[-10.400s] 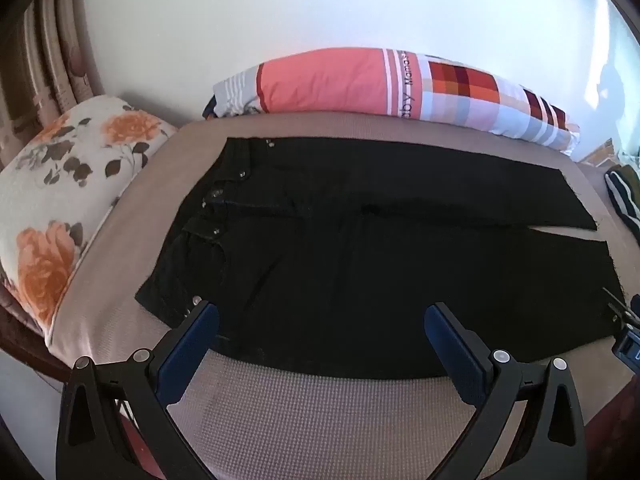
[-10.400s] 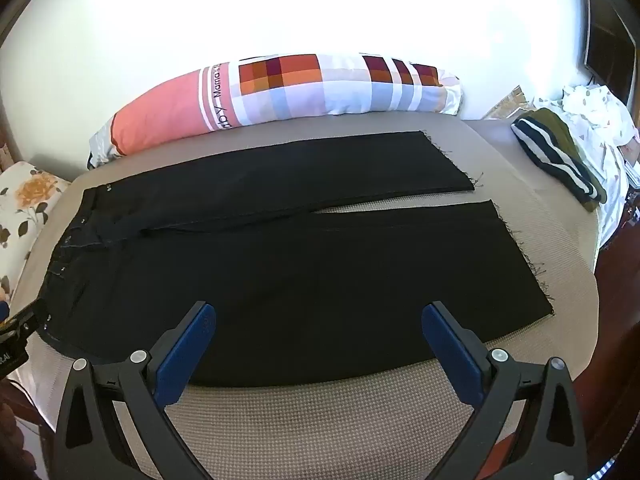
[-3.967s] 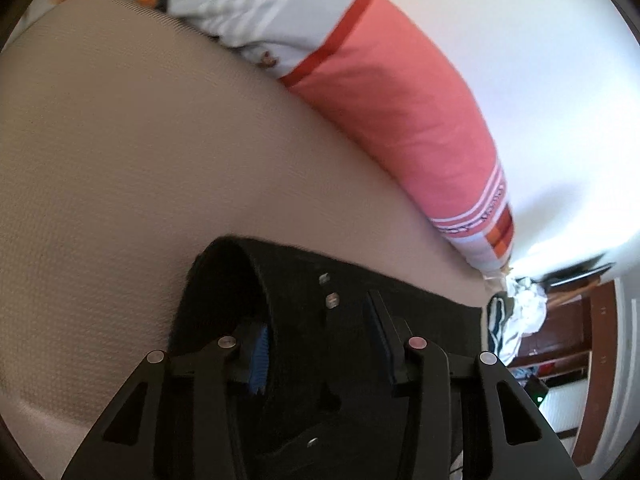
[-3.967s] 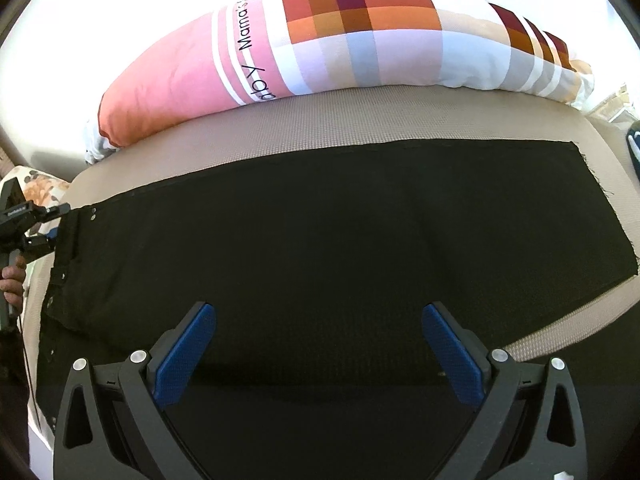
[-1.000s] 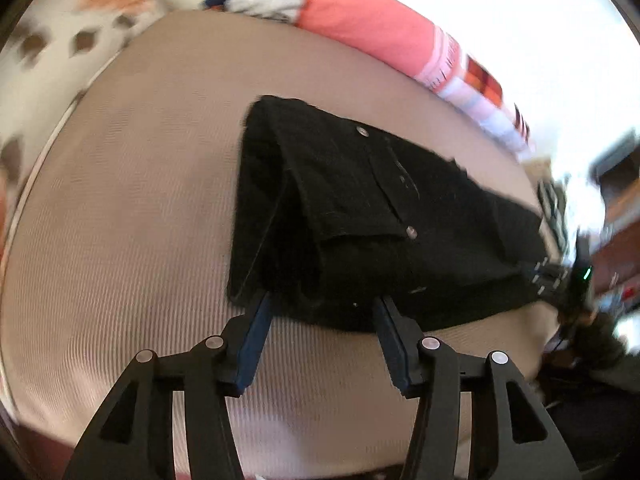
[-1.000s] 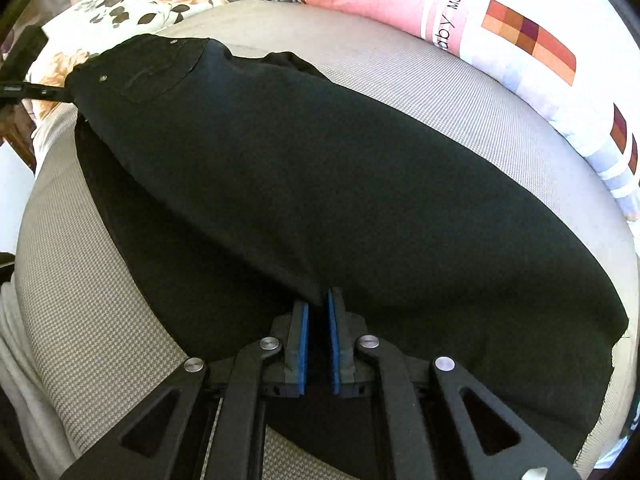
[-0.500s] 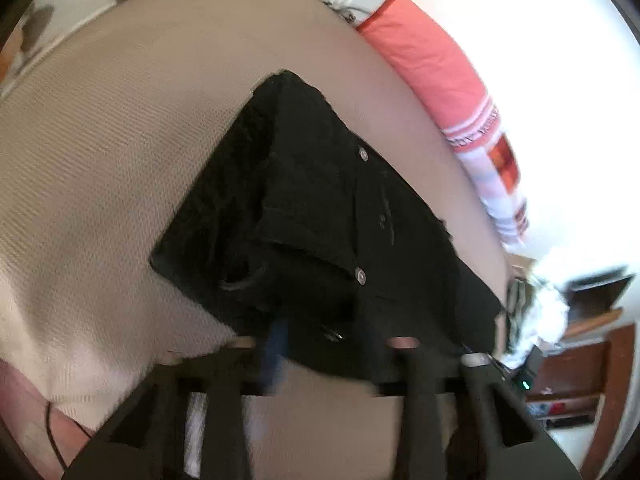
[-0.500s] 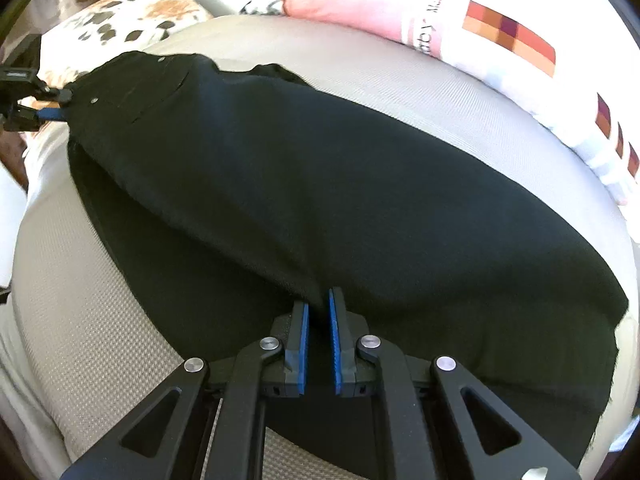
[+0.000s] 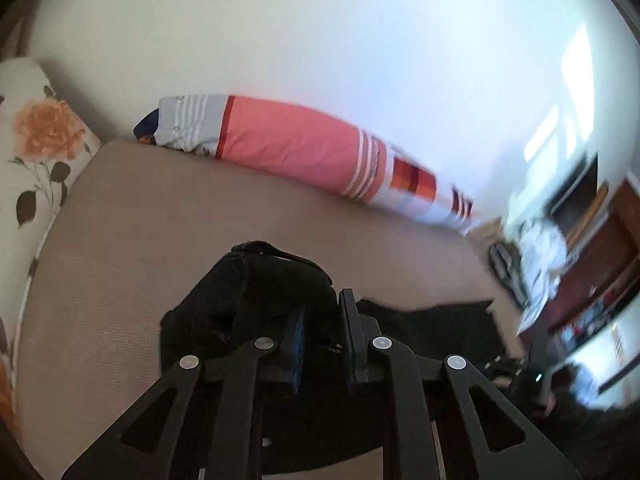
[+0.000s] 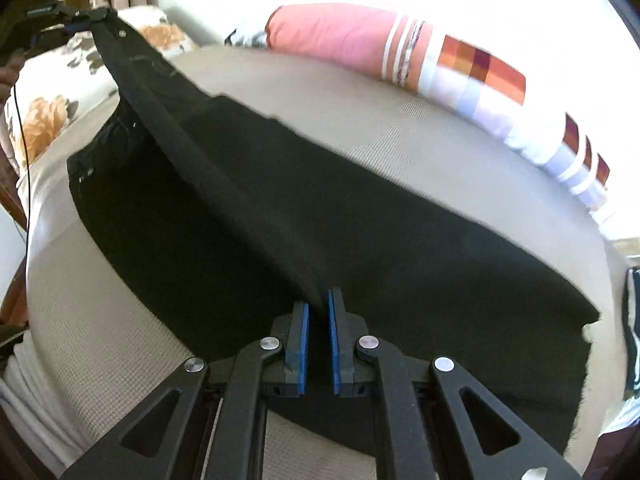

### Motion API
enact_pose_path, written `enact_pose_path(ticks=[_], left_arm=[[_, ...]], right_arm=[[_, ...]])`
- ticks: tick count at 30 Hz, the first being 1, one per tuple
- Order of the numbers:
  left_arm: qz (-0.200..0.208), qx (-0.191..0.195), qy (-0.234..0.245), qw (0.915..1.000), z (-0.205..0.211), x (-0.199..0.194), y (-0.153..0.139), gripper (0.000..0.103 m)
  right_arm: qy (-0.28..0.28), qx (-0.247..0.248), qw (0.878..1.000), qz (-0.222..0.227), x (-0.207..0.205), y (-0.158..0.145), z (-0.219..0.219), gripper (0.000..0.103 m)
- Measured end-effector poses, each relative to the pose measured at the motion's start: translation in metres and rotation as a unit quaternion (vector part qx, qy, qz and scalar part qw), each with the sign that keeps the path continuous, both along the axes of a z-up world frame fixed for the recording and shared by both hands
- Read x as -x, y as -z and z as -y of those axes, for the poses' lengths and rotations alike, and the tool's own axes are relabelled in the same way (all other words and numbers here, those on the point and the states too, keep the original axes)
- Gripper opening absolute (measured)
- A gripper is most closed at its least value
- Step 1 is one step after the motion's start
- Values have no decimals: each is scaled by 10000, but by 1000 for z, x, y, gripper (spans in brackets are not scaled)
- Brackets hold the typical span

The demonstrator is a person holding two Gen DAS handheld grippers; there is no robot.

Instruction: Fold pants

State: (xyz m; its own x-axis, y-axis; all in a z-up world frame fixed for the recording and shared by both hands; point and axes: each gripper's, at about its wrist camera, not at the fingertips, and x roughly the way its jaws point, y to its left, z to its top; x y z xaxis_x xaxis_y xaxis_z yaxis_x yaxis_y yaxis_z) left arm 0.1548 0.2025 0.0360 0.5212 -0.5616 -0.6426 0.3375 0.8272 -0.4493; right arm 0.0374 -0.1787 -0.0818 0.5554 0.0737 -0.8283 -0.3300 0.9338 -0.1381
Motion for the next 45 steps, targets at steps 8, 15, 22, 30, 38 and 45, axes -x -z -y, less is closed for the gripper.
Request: enact_pose_path(ticks=[8,15,22,30,38,45], left_arm=[[-1450,-386,-30,9887,-39,42,95,19],[-1877,-340,-223,9814,-47,64,137,24],[-1611,-574,-314,9848,-40,53,123,24],[-1492,-807,-375,9848,-36,55,130,30],[-1401,-1683,-458,9747,-31,81,112,65],[-670,-2458,-94,9670,14,113,73,65]], right_arm=[[-79,-63,9994,-344,-3,25,0,8],[-280,-7,9982,-527,-1,21,-1,8],[-349,16,9970,-691,9,28,-9,8],[-231,-114,9961,-842,9,35,-10,9],[-114,-288,9957,-875,2,35,-4,11],[20,-511,9959,-746,2,32,3,13]])
